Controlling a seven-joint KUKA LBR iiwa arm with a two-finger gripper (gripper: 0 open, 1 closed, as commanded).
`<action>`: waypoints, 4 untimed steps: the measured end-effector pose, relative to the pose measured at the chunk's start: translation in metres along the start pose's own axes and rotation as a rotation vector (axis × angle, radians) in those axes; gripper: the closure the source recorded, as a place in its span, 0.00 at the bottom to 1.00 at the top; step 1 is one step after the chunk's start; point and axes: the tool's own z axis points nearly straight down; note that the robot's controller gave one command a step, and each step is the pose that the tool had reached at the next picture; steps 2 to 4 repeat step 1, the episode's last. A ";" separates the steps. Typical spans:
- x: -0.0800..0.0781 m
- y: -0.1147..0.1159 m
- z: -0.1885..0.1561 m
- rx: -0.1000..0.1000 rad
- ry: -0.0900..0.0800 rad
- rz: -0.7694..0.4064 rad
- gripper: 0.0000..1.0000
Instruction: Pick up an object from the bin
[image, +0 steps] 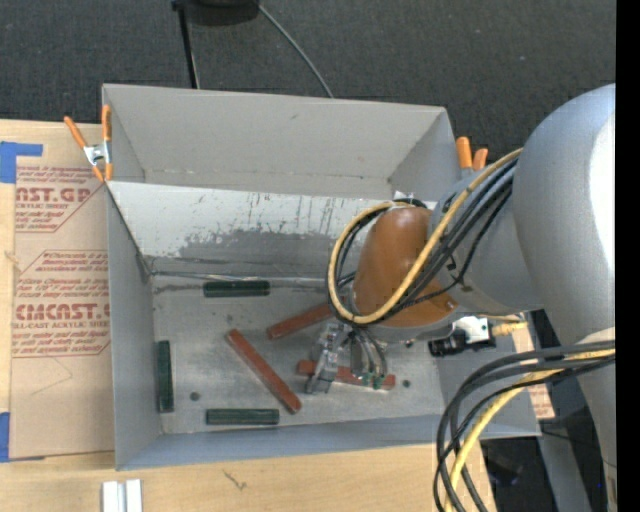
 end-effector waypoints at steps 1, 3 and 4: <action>-0.005 0.000 -0.169 -0.001 -0.007 -0.018 1.00; -0.005 0.000 -0.169 -0.001 -0.007 -0.018 1.00; -0.005 0.000 -0.169 -0.001 -0.007 -0.018 1.00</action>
Offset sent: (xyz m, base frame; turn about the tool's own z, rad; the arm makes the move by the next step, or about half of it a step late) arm 0.0000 0.0000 0.0000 0.0000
